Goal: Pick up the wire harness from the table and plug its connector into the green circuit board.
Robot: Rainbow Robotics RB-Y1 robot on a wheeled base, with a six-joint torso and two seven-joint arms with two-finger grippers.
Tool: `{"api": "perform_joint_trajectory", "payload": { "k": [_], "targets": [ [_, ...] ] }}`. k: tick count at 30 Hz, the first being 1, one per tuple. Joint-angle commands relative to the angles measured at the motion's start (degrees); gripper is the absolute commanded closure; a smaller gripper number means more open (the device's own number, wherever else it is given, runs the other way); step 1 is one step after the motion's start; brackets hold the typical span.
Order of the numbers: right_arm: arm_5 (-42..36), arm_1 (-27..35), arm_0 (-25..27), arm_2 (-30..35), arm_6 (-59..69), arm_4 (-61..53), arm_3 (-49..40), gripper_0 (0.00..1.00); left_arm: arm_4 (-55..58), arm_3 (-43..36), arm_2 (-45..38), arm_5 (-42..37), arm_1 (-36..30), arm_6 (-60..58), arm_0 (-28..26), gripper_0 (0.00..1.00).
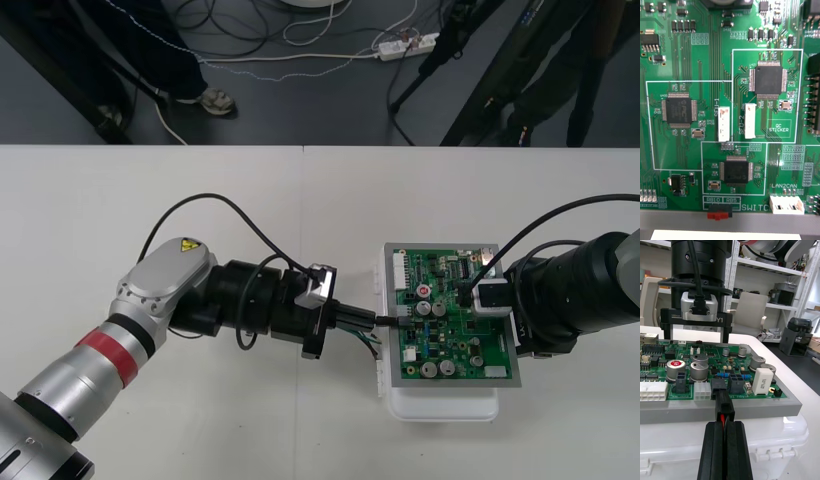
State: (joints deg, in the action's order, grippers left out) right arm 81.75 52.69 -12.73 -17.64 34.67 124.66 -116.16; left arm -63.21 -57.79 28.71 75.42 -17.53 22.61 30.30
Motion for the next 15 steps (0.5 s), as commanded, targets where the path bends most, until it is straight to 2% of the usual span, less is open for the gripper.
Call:
{"api": "perform_joint_trajectory", "payload": {
  "k": [1,15],
  "targets": [
    [0.1,-0.6,-1.8,-0.7,-2.8,0.1,-2.3,0.0,-0.3,-2.2,1.3,-1.6,2.1,1.5,-0.1,1.0],
    [0.1,-0.6,-1.8,-0.7,-2.8,0.1,-2.3,0.0,-0.3,-2.2,1.3,-3.3,2.5,2.8,-0.1,1.0]
  ]
}}
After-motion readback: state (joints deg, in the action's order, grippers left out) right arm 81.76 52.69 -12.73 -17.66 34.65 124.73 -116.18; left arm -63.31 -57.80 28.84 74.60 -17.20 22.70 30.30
